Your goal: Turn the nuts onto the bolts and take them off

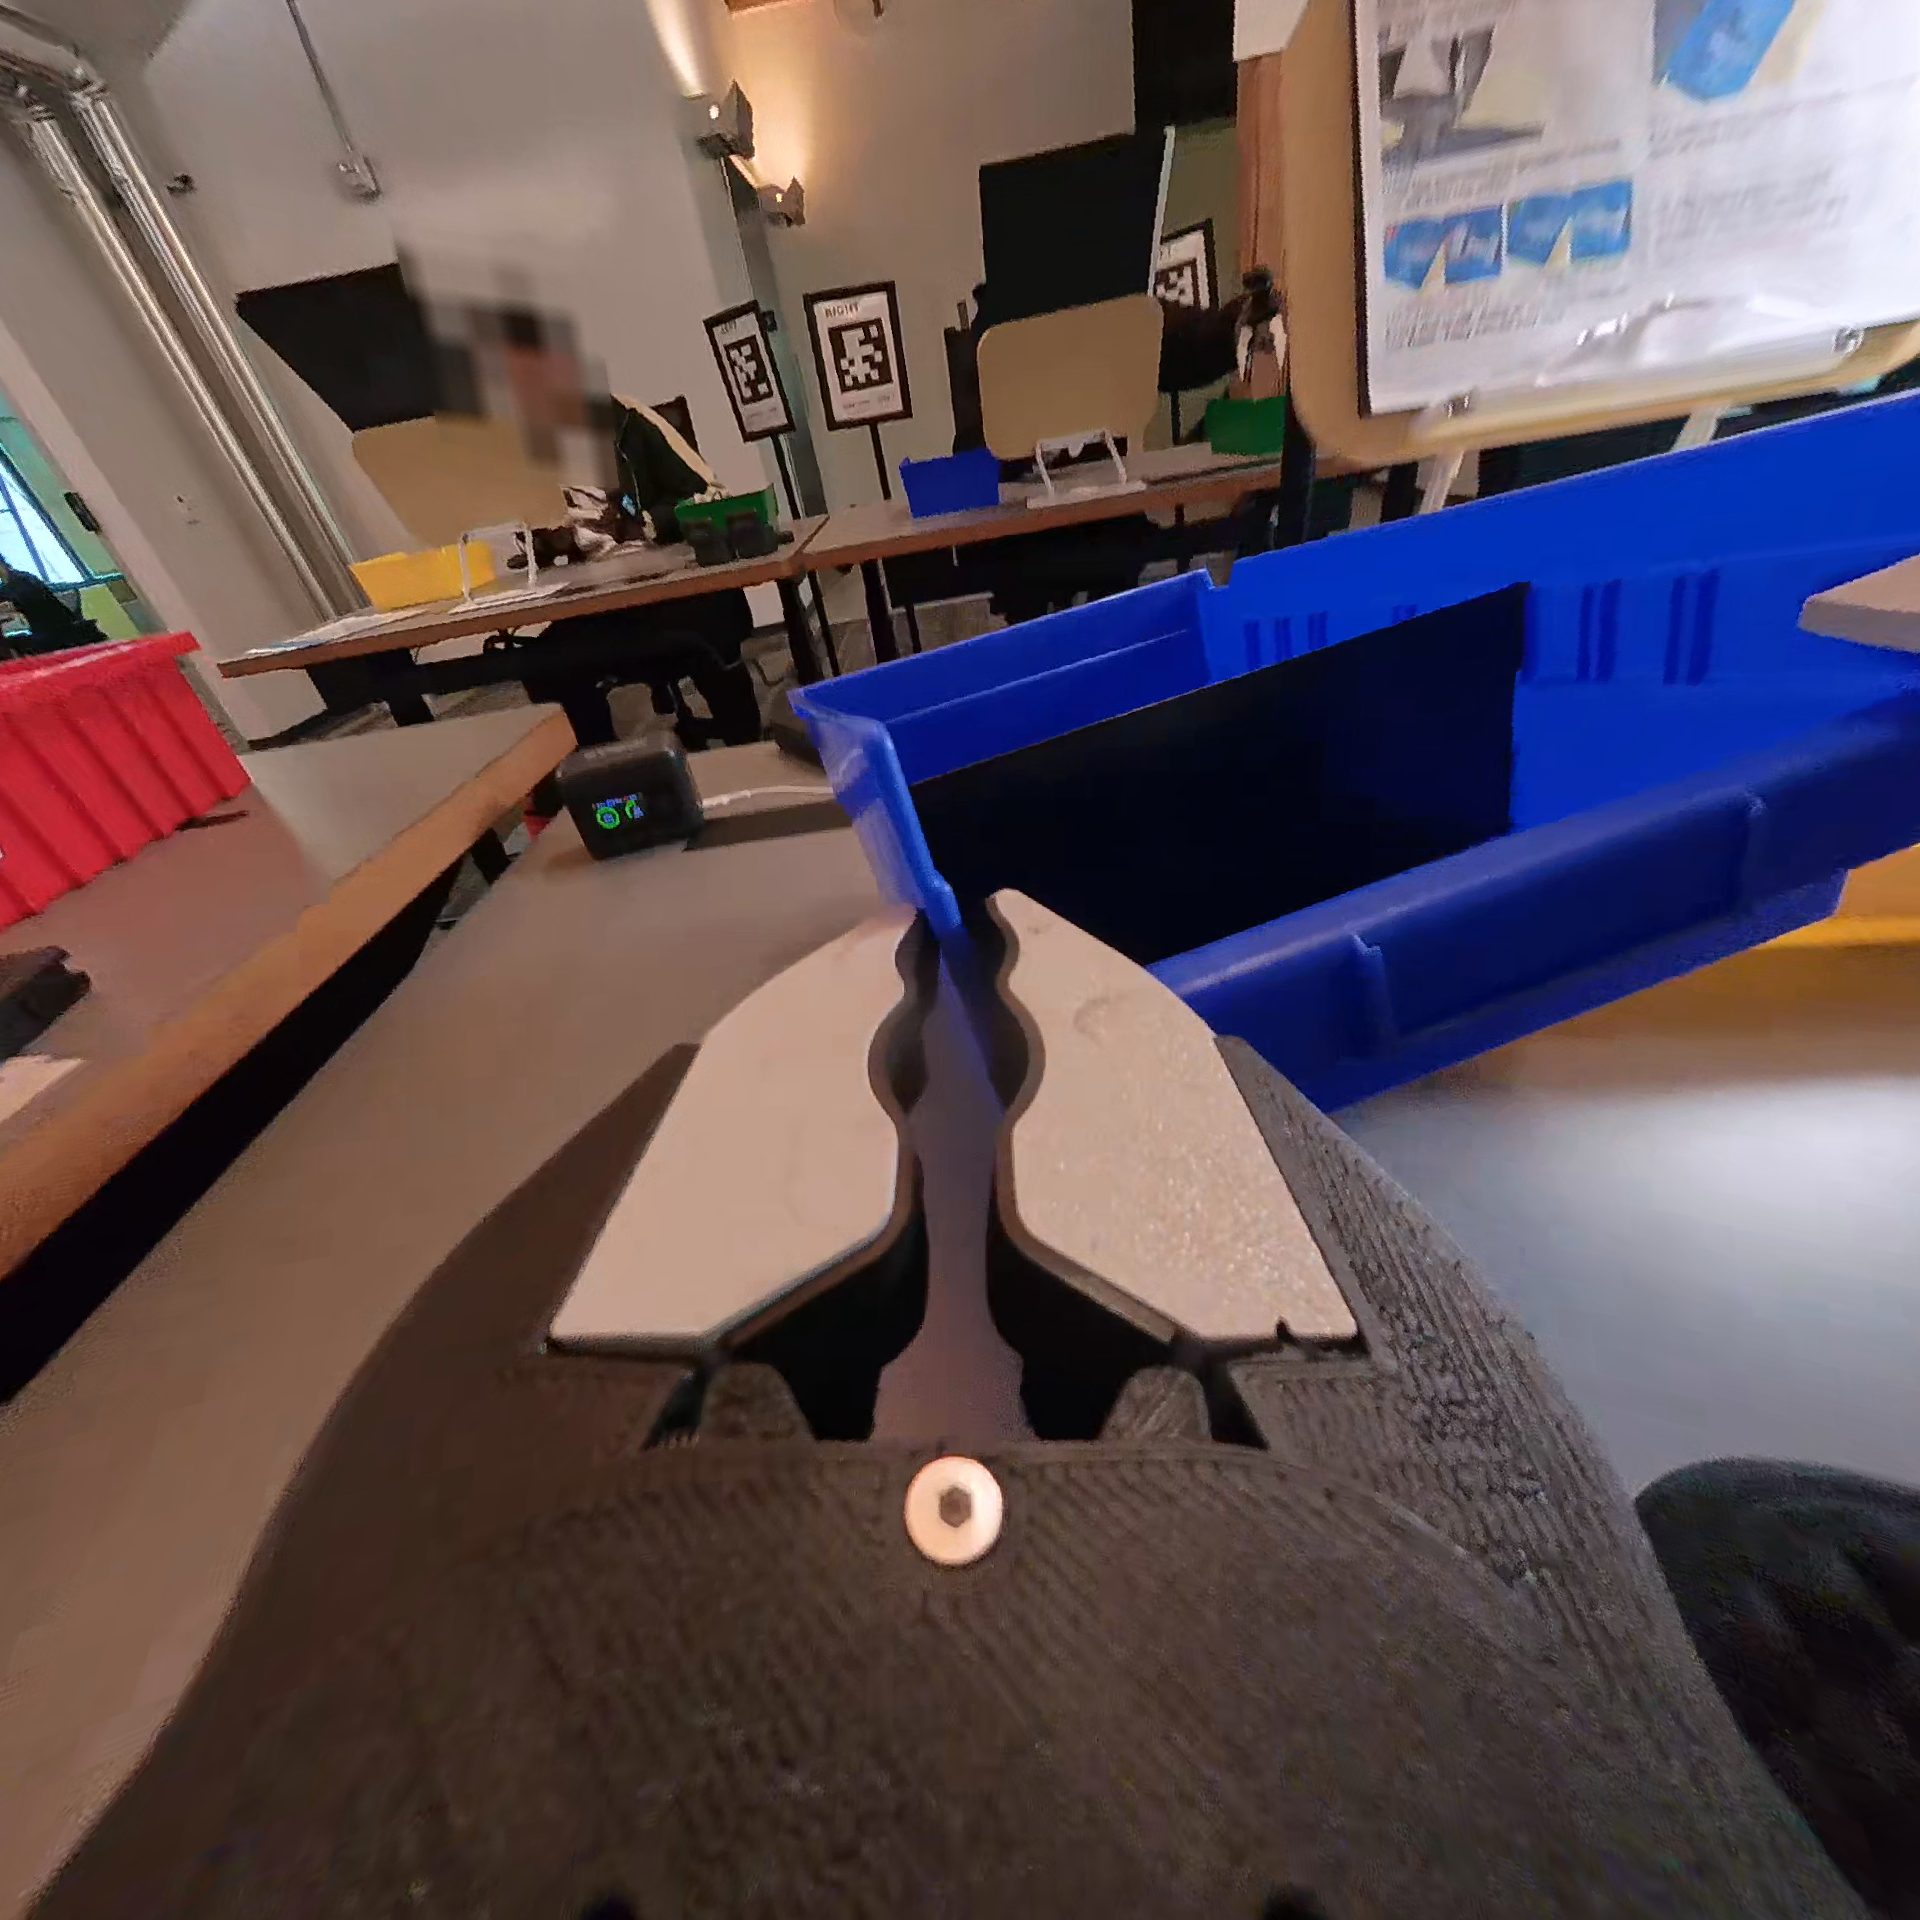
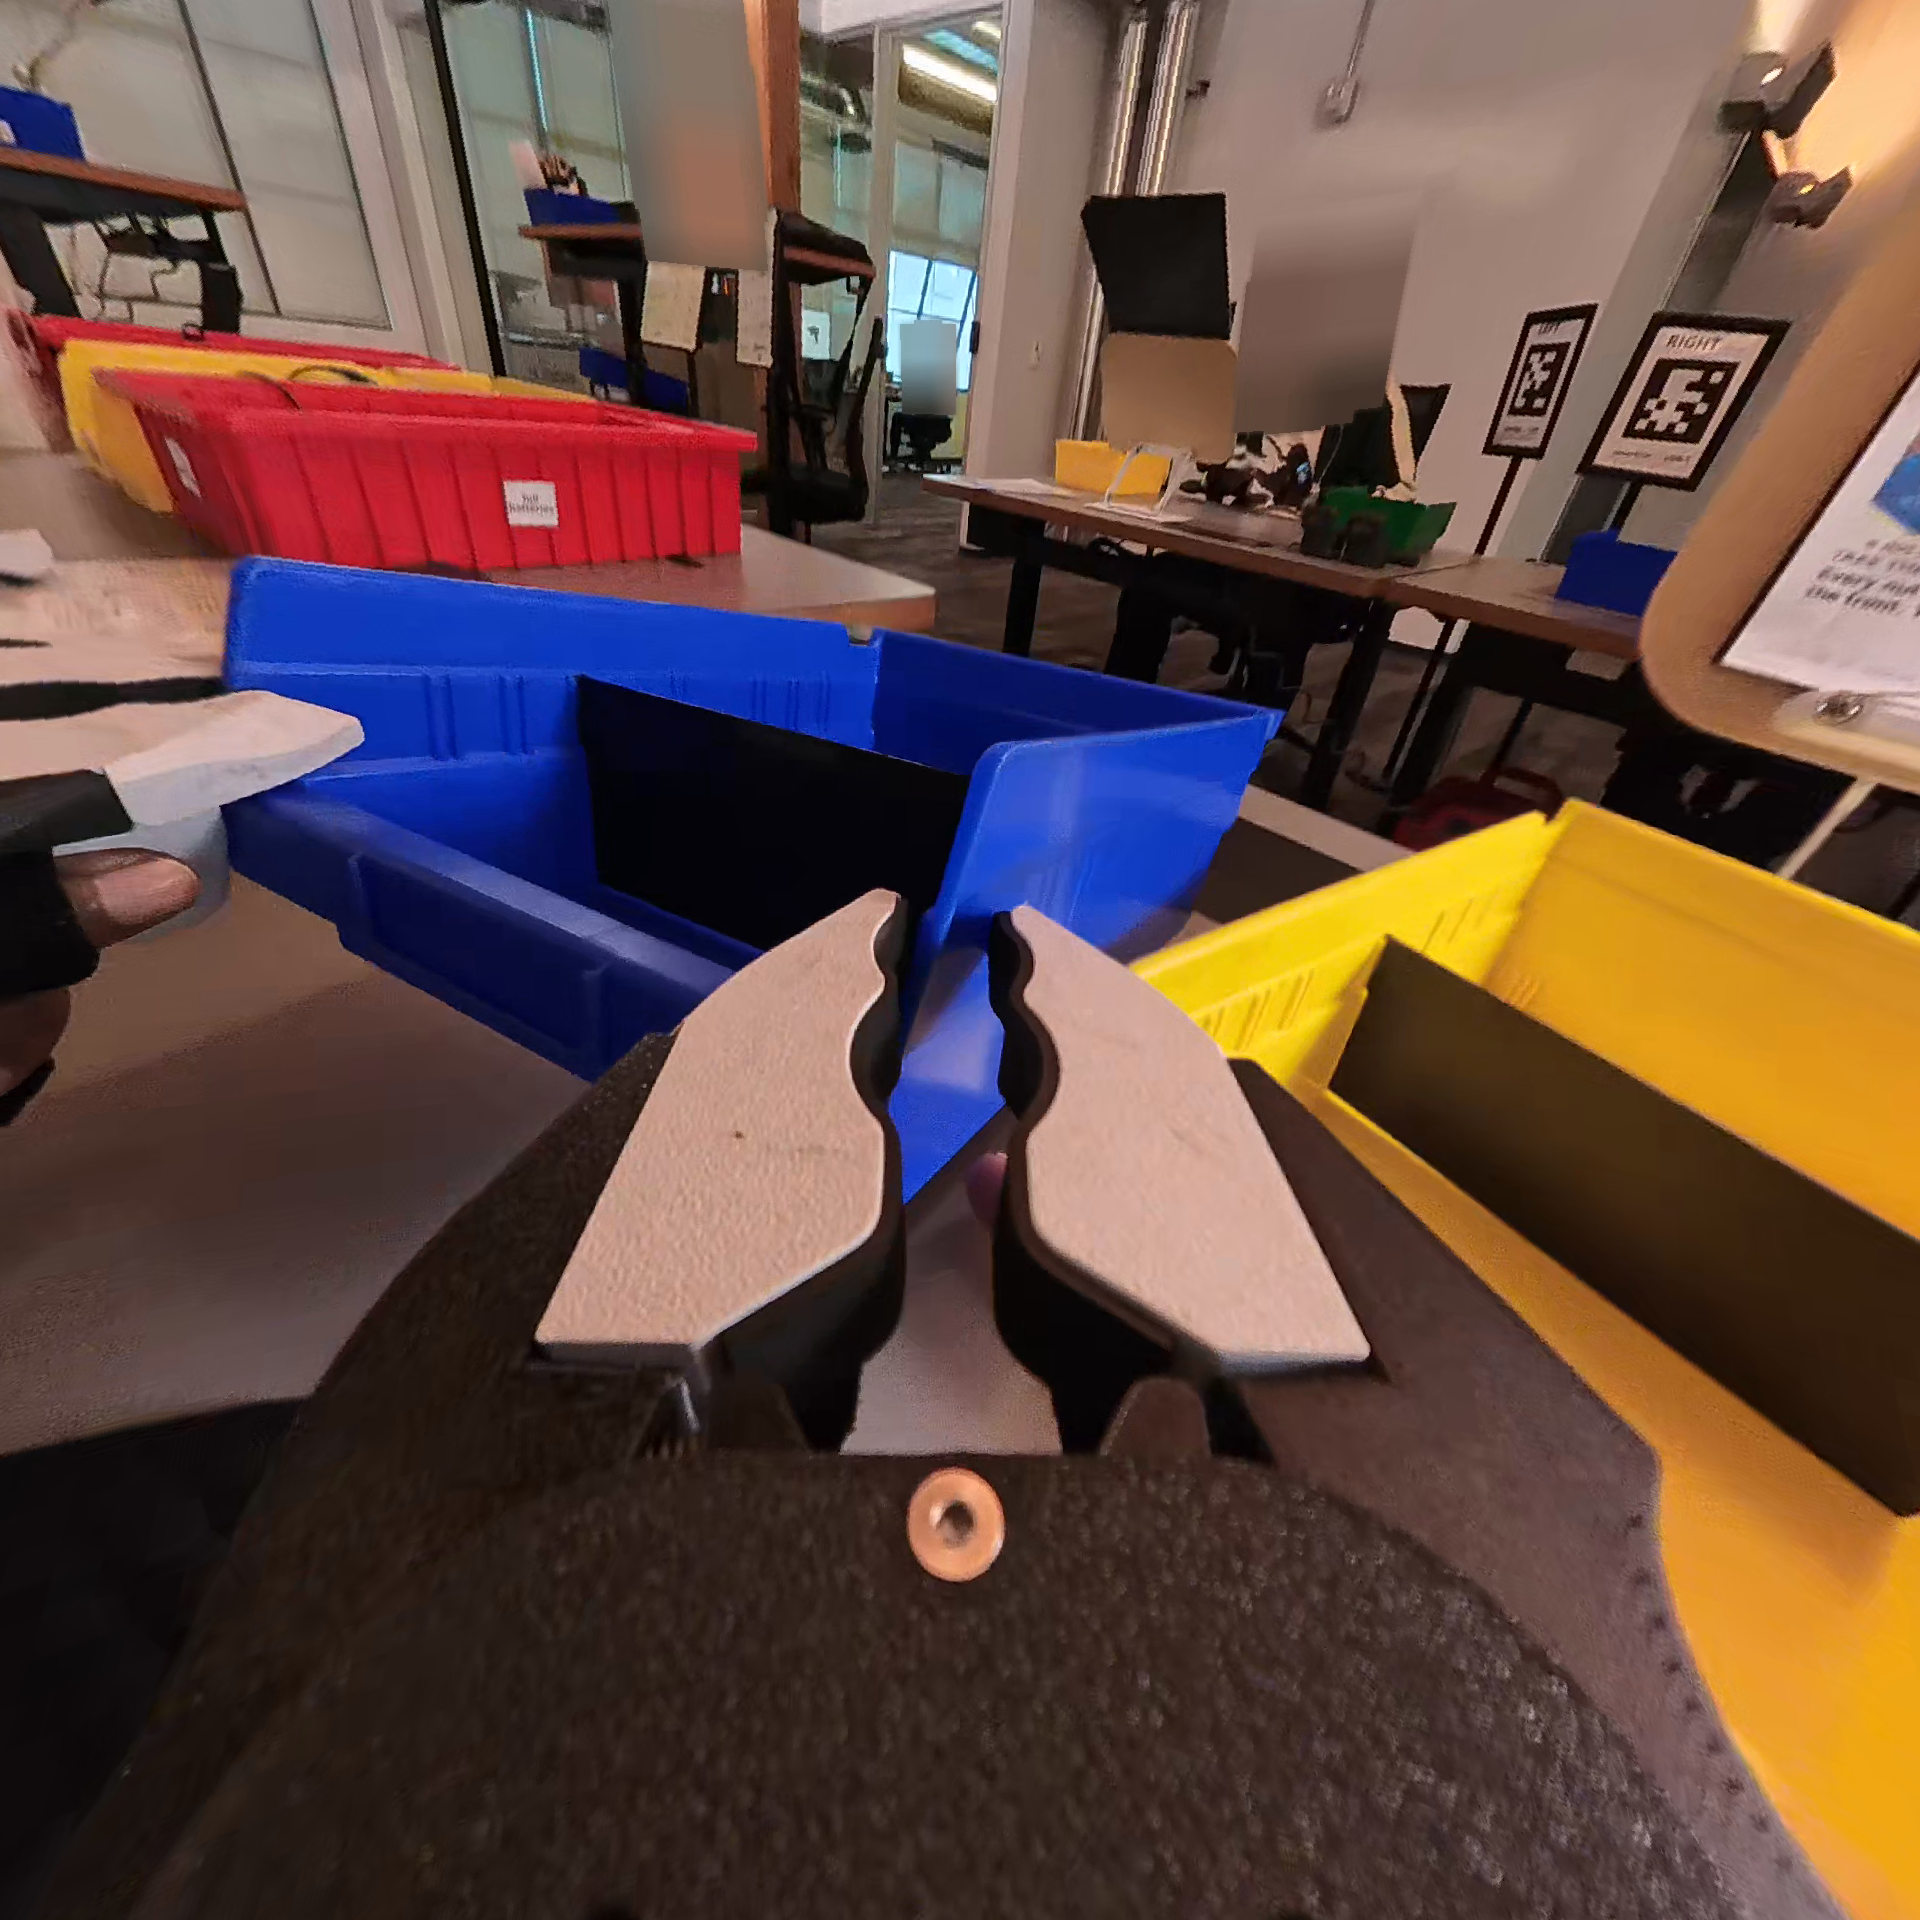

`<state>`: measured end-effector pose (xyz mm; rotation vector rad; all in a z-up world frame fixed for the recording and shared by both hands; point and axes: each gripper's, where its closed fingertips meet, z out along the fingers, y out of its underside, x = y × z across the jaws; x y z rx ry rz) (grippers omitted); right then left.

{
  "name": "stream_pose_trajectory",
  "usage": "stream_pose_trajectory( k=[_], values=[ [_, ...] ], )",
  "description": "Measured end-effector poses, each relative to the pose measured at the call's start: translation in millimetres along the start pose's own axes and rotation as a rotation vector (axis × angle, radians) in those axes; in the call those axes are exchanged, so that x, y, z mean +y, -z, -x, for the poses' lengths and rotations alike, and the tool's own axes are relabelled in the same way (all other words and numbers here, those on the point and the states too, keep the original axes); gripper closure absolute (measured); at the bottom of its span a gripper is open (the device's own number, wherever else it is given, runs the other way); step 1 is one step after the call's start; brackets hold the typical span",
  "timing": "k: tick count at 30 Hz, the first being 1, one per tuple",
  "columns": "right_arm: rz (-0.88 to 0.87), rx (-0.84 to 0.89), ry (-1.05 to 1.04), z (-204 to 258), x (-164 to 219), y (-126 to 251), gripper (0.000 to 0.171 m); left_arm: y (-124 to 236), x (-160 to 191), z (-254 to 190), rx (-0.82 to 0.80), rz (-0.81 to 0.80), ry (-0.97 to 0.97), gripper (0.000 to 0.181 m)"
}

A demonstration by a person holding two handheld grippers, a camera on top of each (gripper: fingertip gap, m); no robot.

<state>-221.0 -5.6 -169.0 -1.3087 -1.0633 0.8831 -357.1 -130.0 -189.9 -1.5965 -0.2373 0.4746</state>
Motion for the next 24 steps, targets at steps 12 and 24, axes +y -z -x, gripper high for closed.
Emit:
stream_pose_trajectory(
  k=[12,24],
  values=[
    [0.274,-0.189,0.049,-10.6,56.9,14.6,0.146,-17.3,54.6,-25.9,0.164,0.265,-0.061,0.168],
    [0.843,-0.289,0.519,-95.5,122.7,64.2,0.116,-12.3,13.0,-105.2,0.497,0.396,-0.513,0.130]
  ],
)
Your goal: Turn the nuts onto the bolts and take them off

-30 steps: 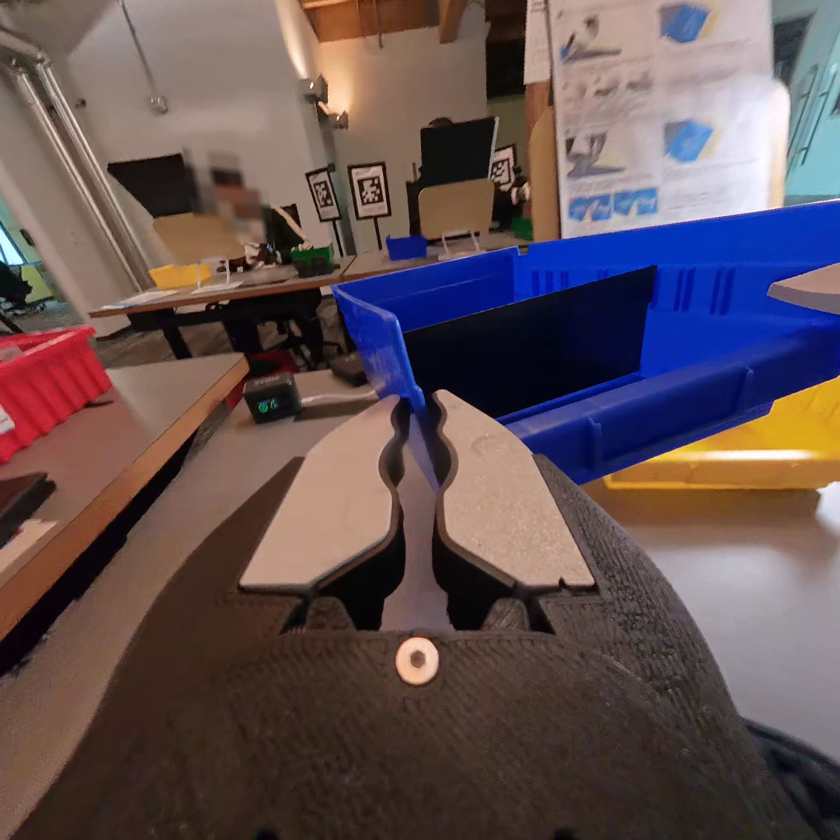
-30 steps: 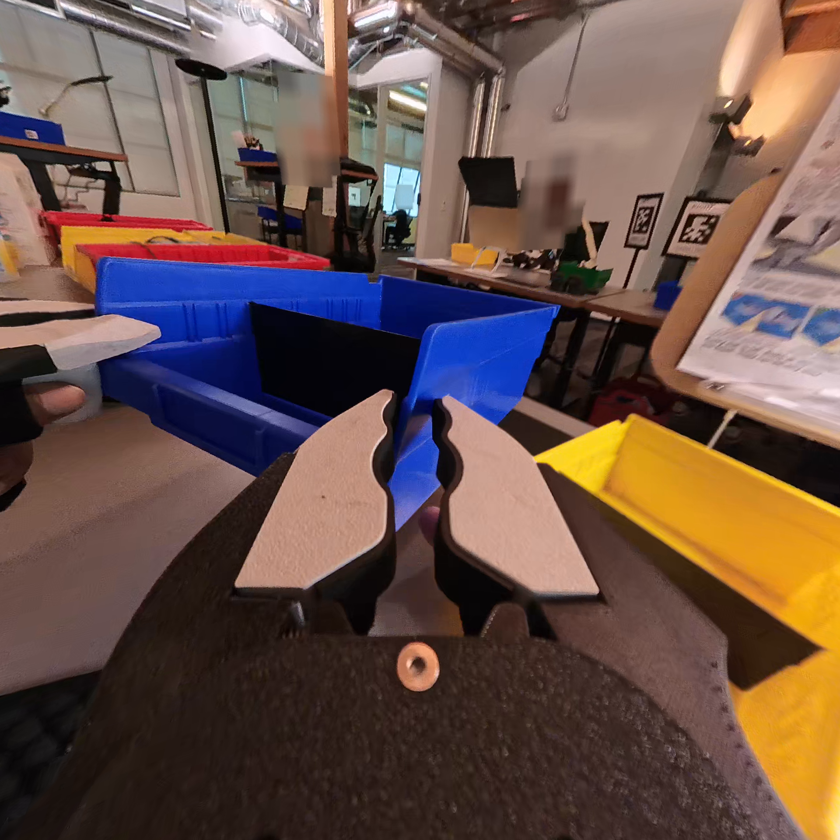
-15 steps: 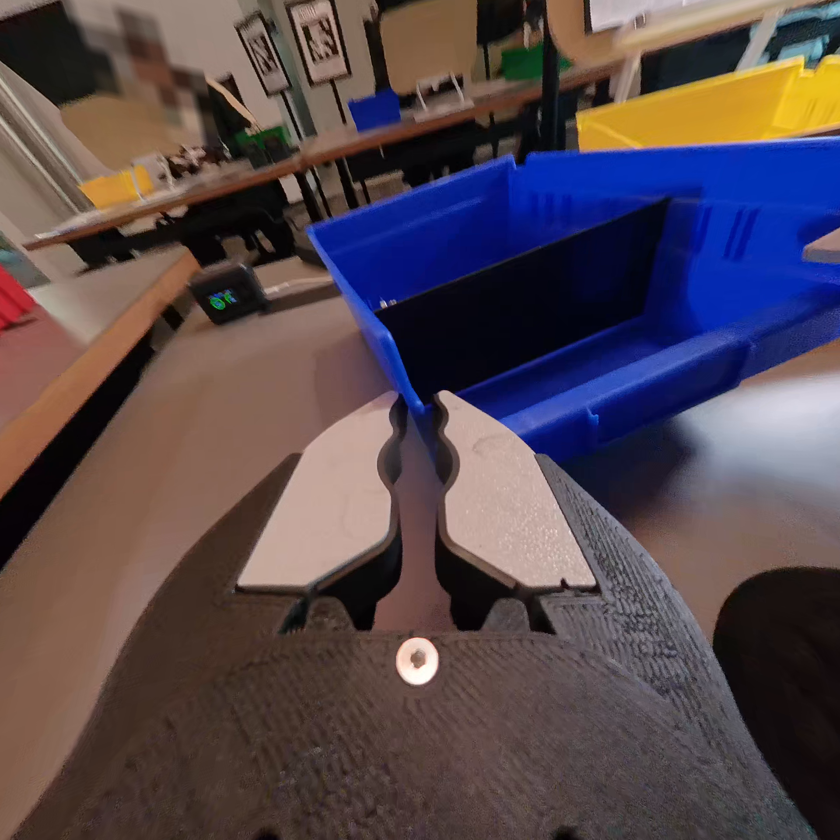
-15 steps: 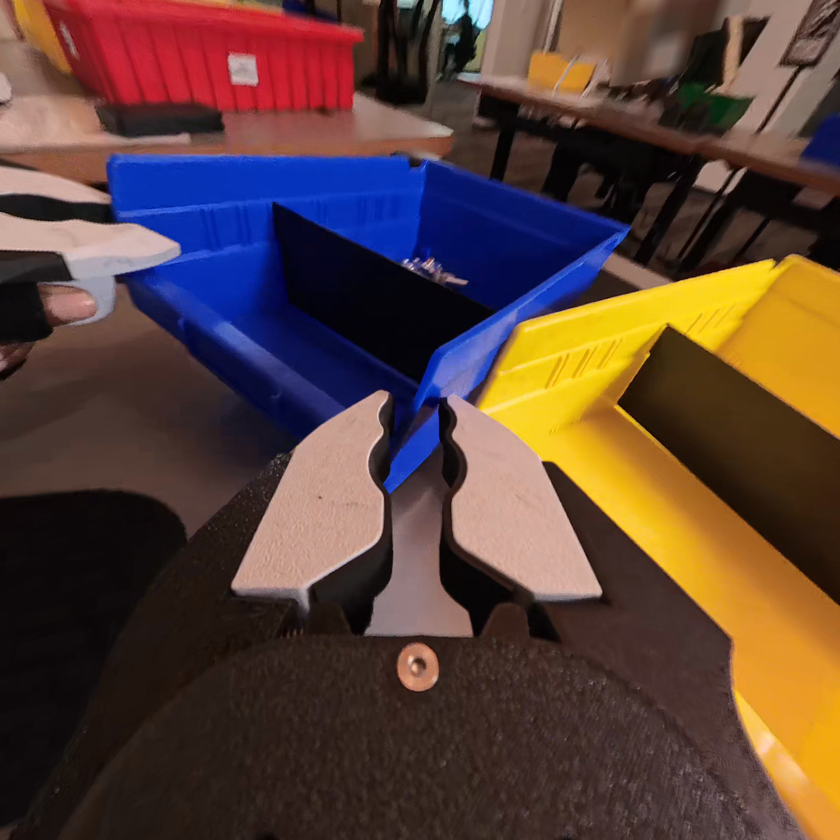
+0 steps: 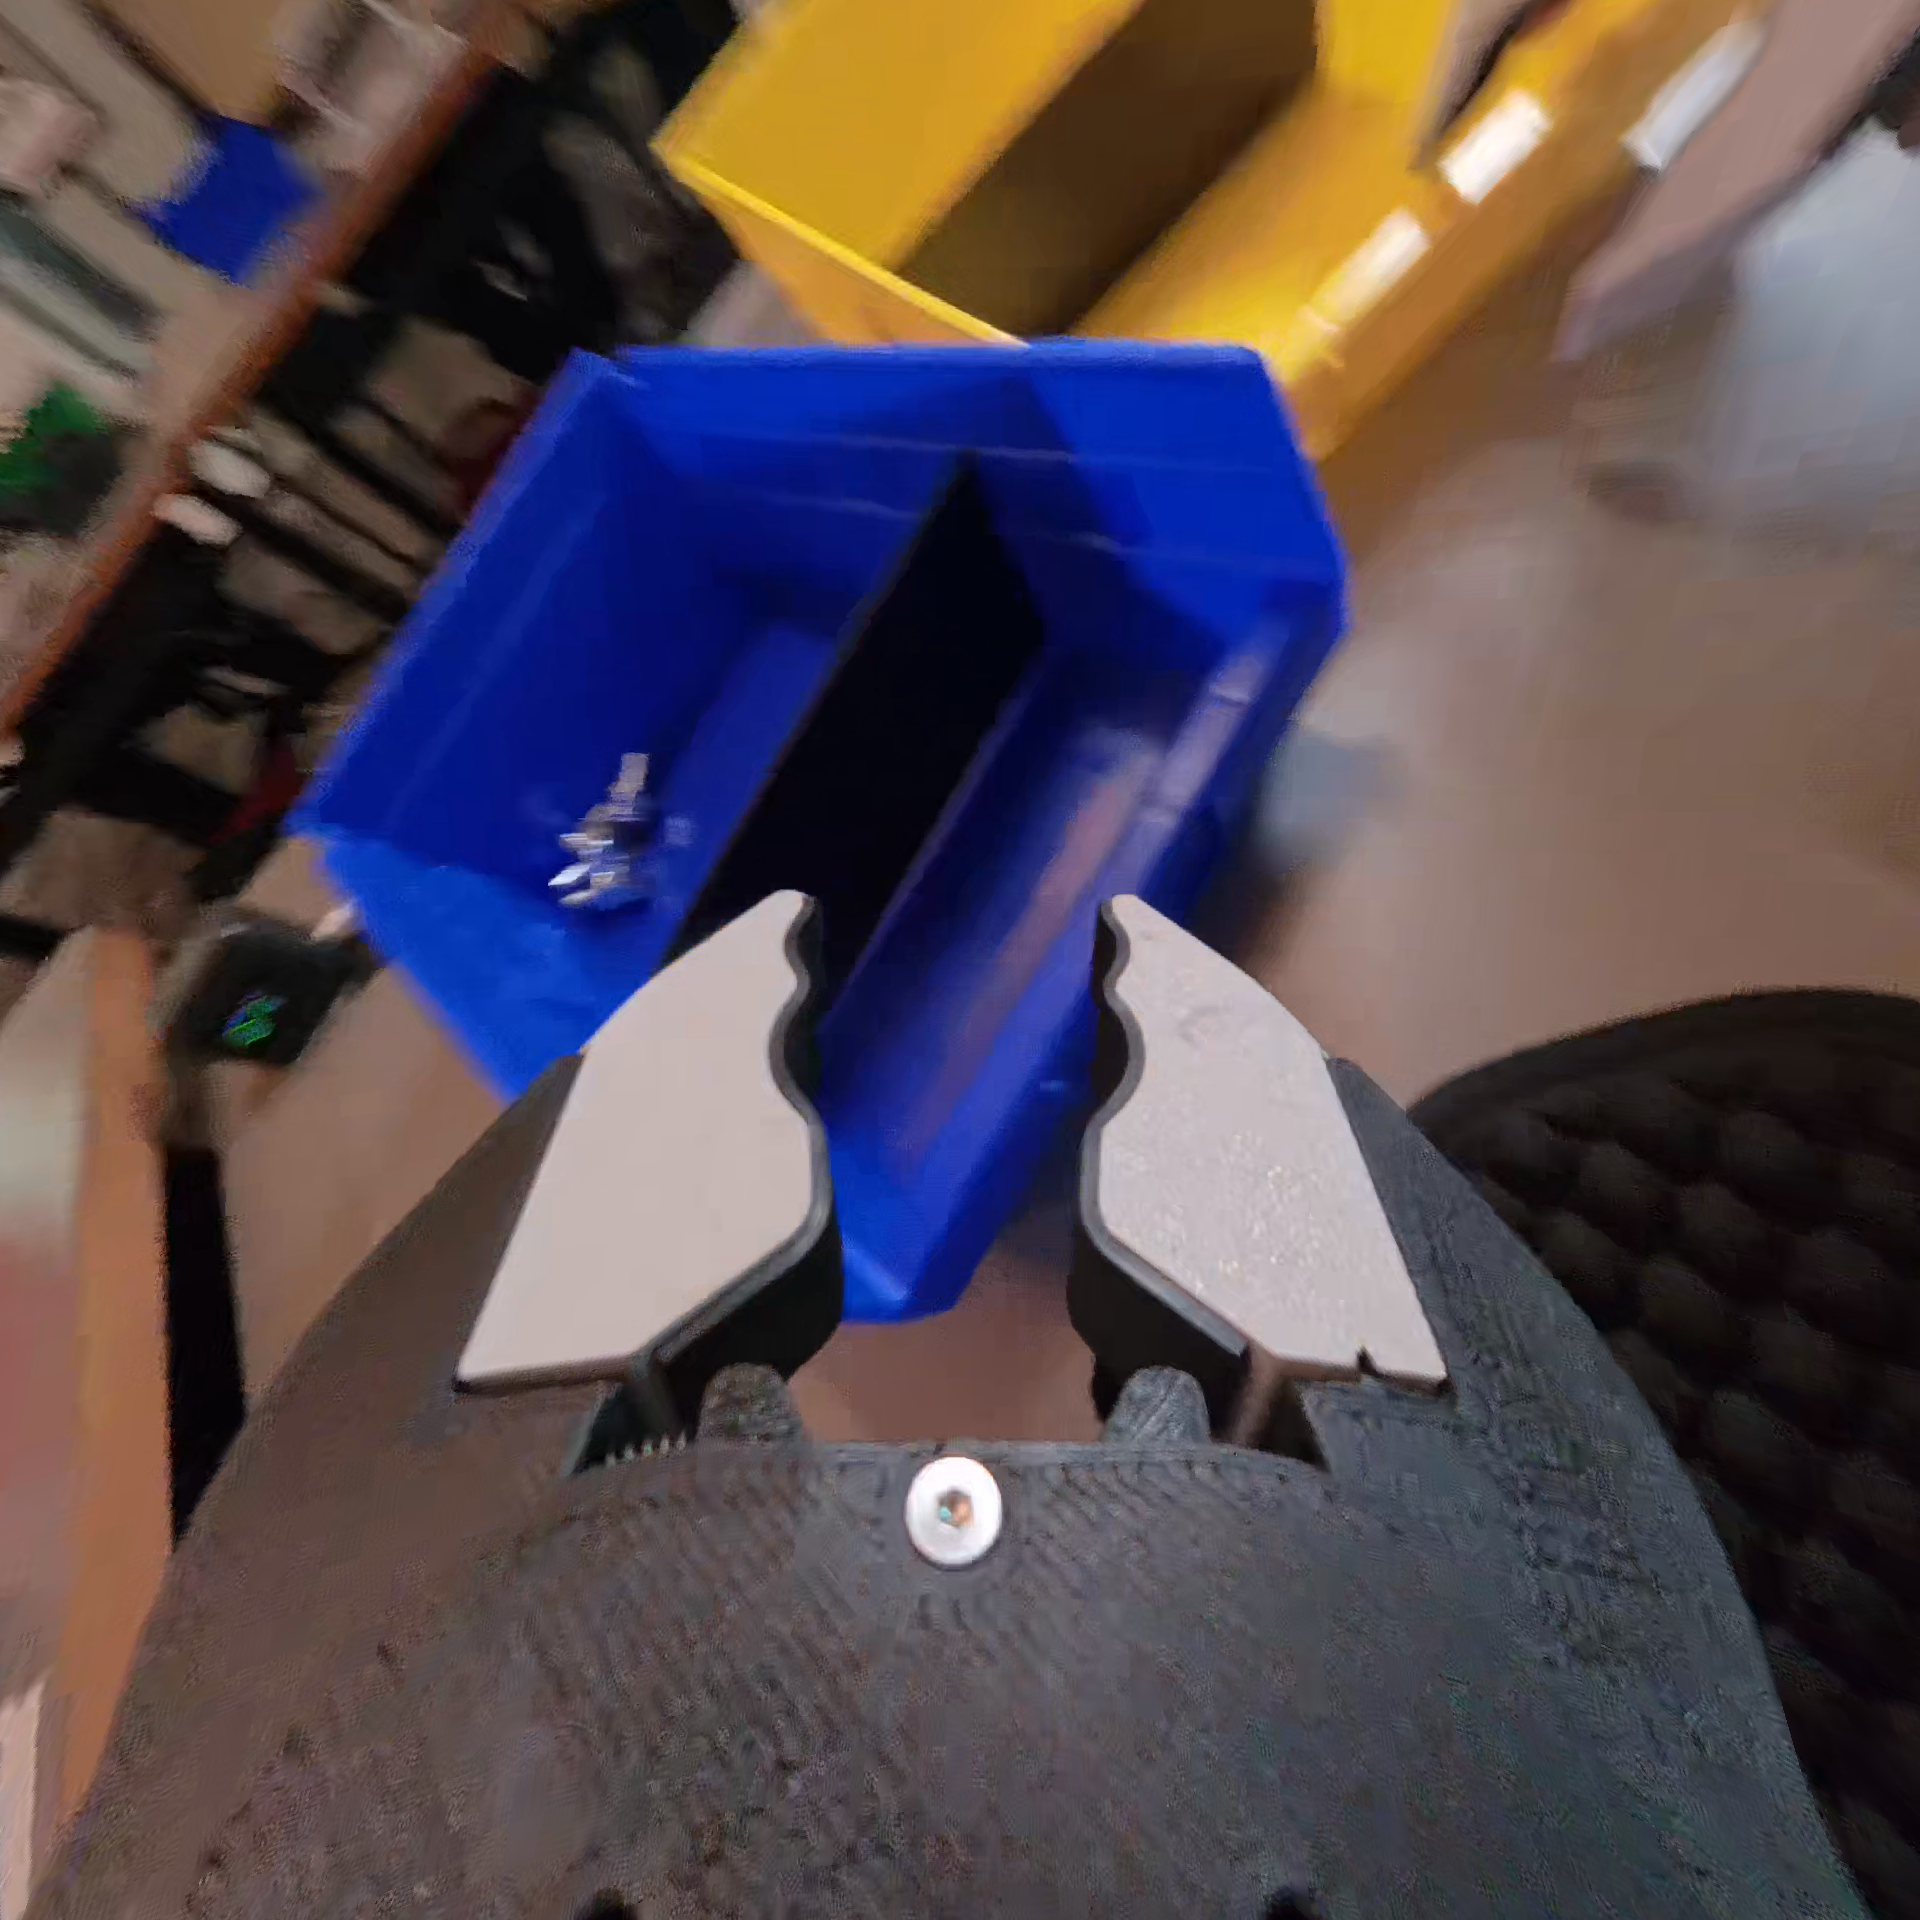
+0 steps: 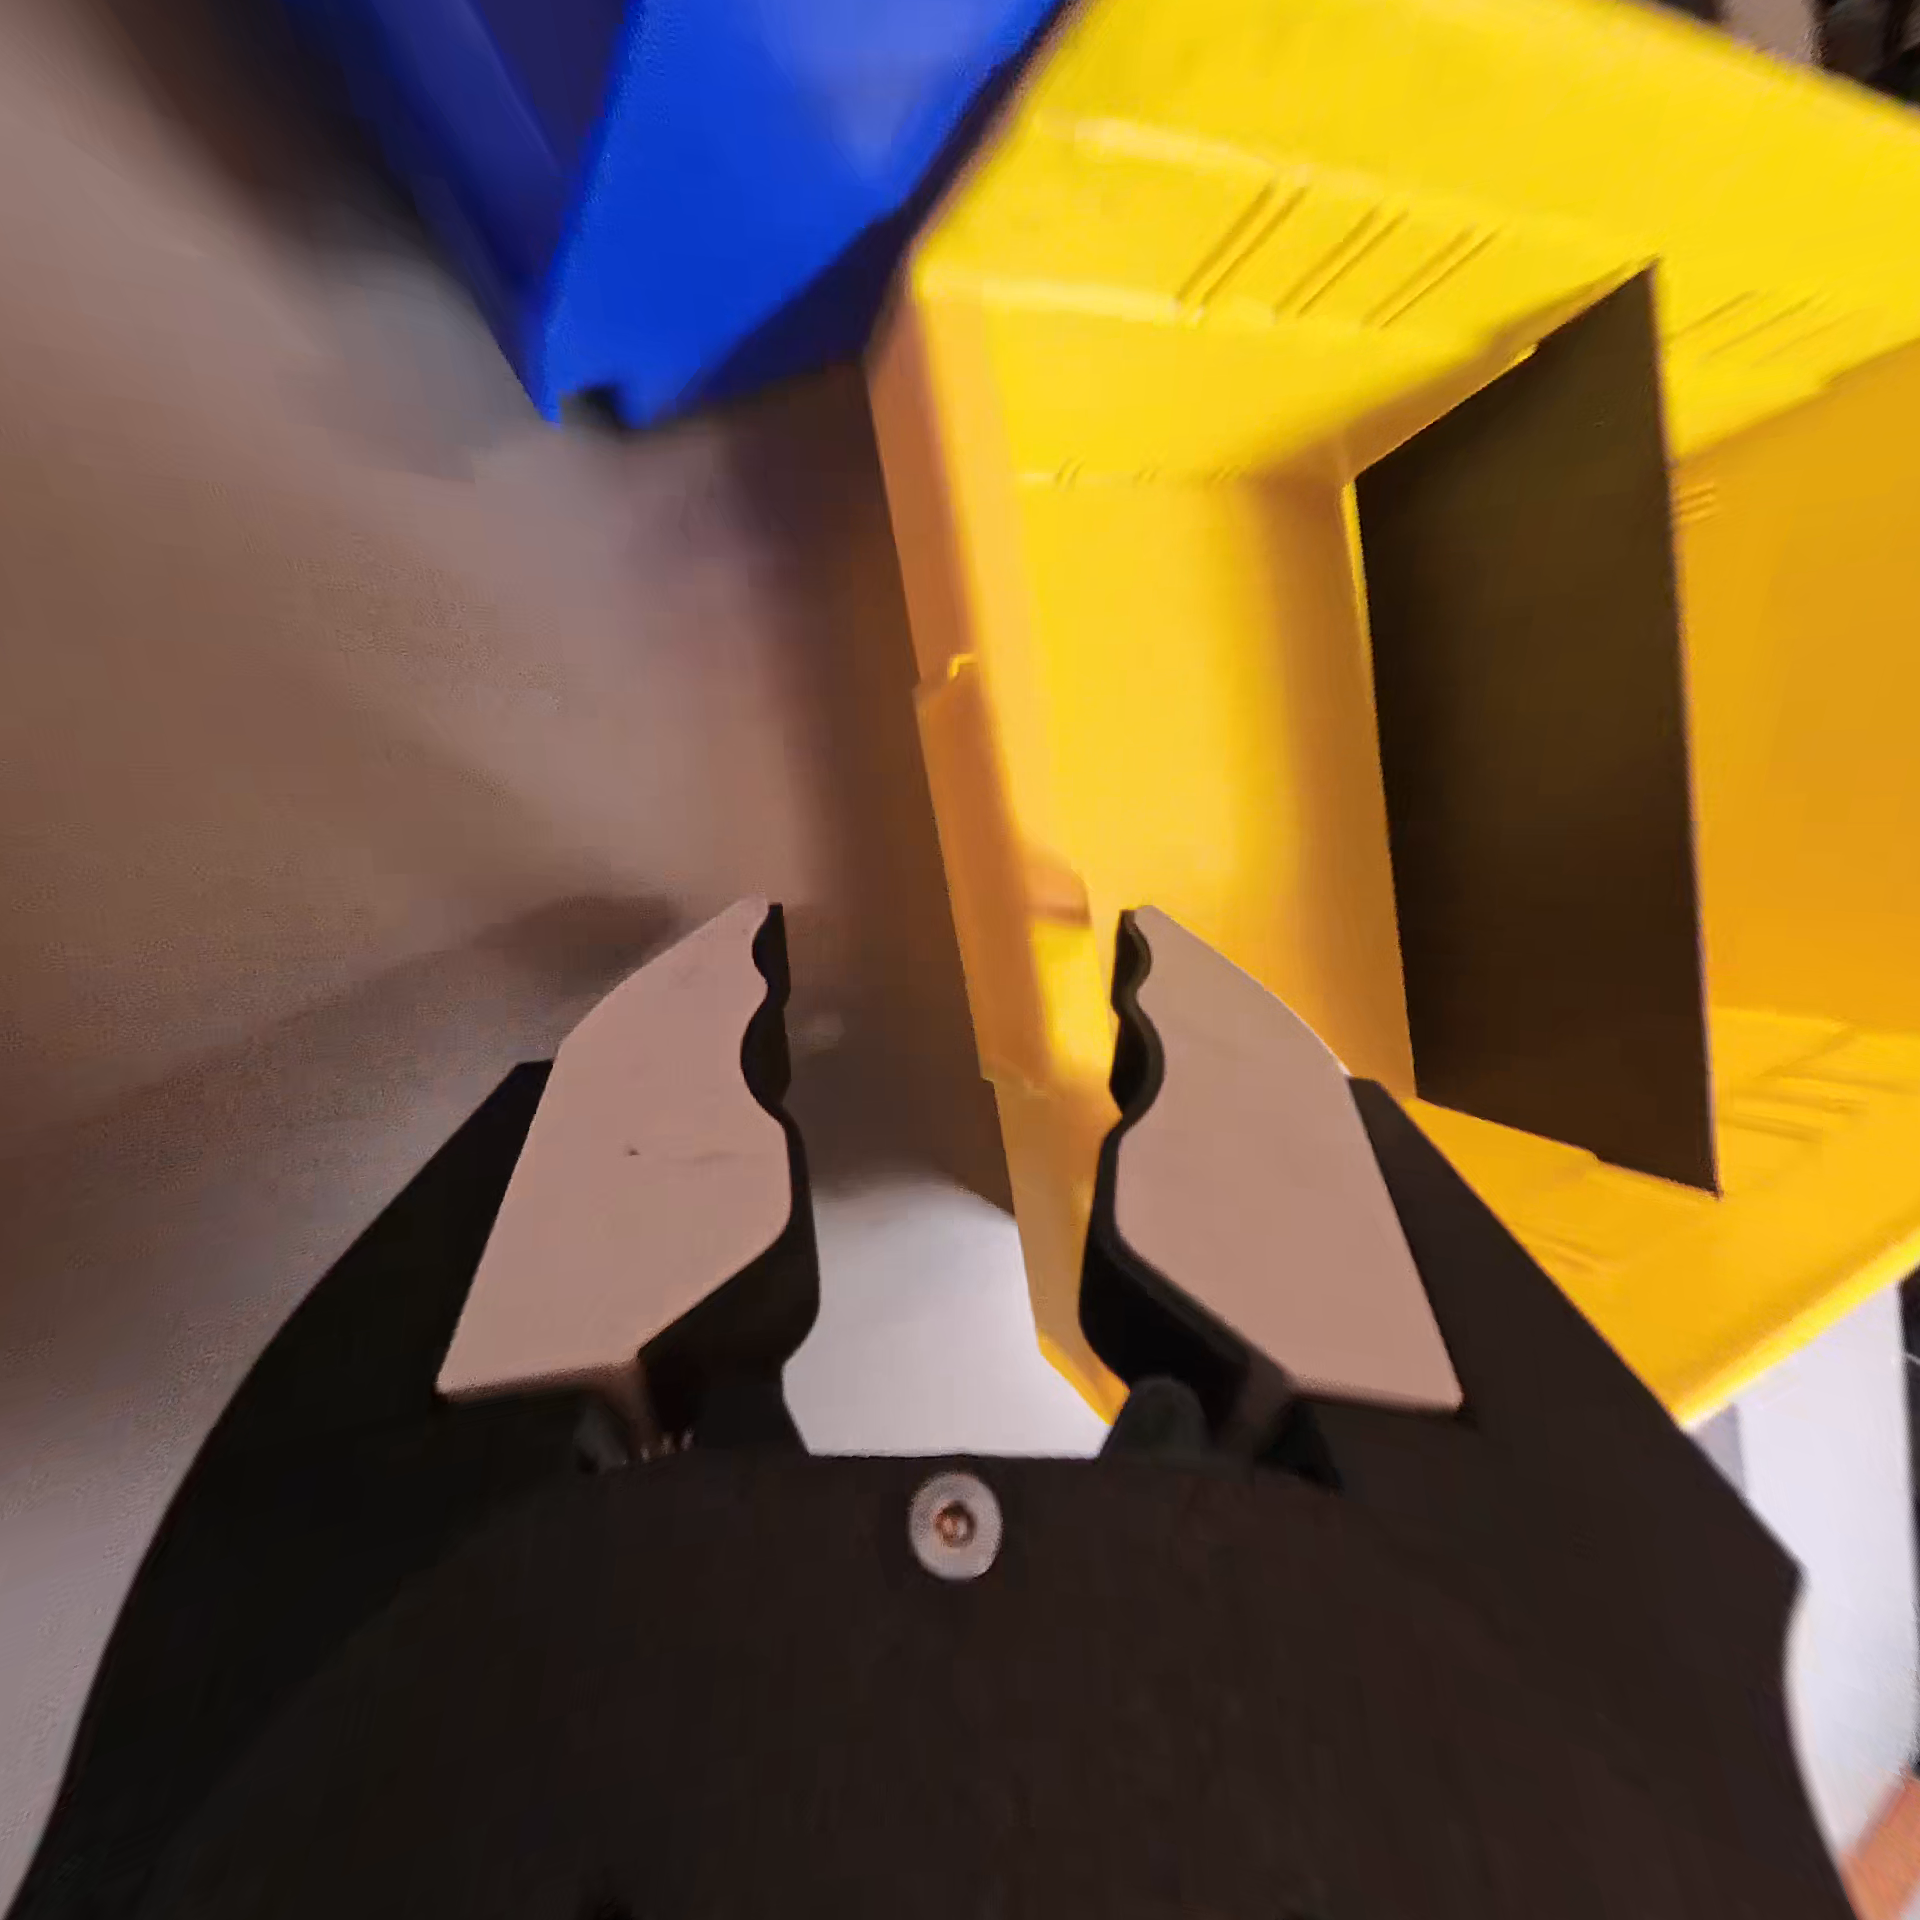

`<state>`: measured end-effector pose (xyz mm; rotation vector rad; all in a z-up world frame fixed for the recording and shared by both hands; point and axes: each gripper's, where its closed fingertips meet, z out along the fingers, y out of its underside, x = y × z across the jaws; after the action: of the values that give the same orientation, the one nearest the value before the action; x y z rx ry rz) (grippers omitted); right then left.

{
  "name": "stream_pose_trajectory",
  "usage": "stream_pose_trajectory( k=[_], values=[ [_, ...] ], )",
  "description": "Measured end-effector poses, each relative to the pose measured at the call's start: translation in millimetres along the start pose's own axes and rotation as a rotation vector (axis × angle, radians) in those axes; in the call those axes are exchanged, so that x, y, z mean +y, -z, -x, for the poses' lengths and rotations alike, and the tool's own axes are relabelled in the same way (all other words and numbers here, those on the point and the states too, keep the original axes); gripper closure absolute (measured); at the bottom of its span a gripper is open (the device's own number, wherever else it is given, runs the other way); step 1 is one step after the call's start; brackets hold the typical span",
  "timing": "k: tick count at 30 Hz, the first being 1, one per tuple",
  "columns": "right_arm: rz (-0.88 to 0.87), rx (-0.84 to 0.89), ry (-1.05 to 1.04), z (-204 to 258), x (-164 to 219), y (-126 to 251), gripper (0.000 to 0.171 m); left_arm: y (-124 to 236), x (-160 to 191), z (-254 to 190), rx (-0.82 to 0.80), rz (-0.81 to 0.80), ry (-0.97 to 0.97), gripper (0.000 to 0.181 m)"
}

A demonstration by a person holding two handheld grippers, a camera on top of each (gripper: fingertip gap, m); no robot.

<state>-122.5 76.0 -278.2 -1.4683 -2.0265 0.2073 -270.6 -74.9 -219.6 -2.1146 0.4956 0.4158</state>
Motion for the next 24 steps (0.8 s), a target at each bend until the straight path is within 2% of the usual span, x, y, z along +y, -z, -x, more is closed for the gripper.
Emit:
stream_pose_trajectory(
  k=[3,5,6,7,8,15,19,24],
  values=[
    [0.101,0.002,0.063,-3.1,10.2,-21.5,0.117,-35.7,22.2,-35.6,0.198,0.240,-0.131,0.117],
    [0.125,0.053,0.098,-13.6,14.0,-26.4,0.142,-56.8,44.0,-45.7,0.250,0.379,-0.228,0.118],
    [0.118,0.038,0.094,-13.7,14.9,-25.9,0.142,-65.4,52.4,-46.1,0.249,0.425,-0.280,0.123],
    [0.111,0.019,0.077,-13.1,17.1,-24.3,0.142,-73.4,48.5,-44.5,0.231,0.396,-0.308,0.141],
    [0.102,0.001,0.065,-12.3,20.3,-21.6,0.143,-76.3,46.4,-47.7,0.259,0.384,-0.330,0.148],
    [0.111,0.031,0.019,1.1,72.3,16.9,0.143,-82.1,39.9,-50.6,0.270,0.378,-0.316,0.149],
    [0.134,0.085,-0.049,3.1,119.1,44.4,0.143,-82.2,39.1,-50.9,0.268,0.364,-0.305,0.149],
    [0.189,0.151,-0.148,-16.2,183.4,72.3,0.143,-83.8,36.5,-52.3,0.275,0.361,-0.324,0.150]
  ],
)
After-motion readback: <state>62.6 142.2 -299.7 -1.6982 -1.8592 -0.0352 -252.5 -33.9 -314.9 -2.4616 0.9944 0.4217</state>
